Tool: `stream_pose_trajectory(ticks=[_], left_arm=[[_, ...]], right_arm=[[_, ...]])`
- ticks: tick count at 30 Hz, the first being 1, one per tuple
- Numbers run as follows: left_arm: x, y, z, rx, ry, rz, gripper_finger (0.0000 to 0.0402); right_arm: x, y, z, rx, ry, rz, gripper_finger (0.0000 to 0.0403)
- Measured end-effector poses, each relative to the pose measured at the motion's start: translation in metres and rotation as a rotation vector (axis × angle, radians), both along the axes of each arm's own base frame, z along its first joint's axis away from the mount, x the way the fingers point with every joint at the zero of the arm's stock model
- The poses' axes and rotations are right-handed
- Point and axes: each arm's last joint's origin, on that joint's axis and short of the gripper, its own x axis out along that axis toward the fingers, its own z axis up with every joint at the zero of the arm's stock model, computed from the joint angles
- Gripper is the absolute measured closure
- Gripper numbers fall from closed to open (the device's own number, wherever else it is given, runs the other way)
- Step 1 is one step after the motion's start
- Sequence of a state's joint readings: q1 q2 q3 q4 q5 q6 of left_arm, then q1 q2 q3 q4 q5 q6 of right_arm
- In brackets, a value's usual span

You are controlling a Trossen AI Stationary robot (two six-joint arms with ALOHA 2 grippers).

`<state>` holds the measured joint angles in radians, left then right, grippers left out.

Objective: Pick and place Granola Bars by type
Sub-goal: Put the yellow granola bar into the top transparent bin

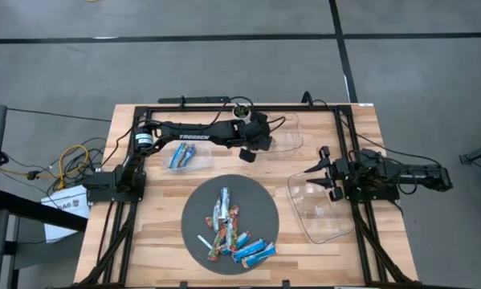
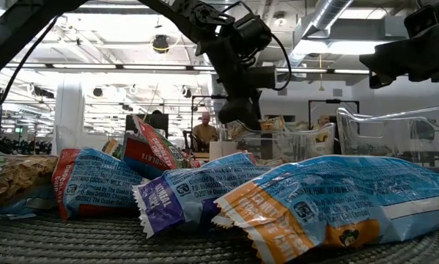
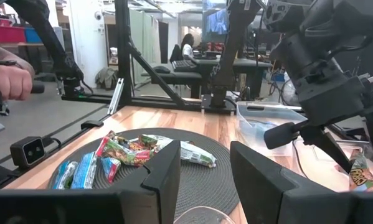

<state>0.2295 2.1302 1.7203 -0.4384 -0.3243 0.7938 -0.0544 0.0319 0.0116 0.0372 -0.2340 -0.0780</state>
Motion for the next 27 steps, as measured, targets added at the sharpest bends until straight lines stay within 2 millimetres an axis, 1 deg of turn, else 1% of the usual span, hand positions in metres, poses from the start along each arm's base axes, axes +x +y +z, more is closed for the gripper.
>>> stream_pose_trajectory(ticks=[7,13,18,27], left_arm=[[0.0004,0.0002,0.0003,-0.008,-0.012,0.009,0.0270],[0.0006,-0.0007,-0.0001,-0.054,-0.032,0.014,0.0247],[0.0005,-0.0005,0.0000,-0.049,-0.032,0.022,0.0231],[0.0029,-0.0004,0.0022,-0.028,-0.055,0.009,0.0225]], right_arm=[[0.0000,0.0000,0.0000,0.000,0.000,0.000,0.0268],[0.0000,0.0000,0.0000,0.000,0.000,0.000,0.0270],[0.0000,0.0000,0.0000,0.000,0.000,0.000,0.0269],[0.0000,0.0000,0.0000,0.000,0.000,0.001,0.0268]])
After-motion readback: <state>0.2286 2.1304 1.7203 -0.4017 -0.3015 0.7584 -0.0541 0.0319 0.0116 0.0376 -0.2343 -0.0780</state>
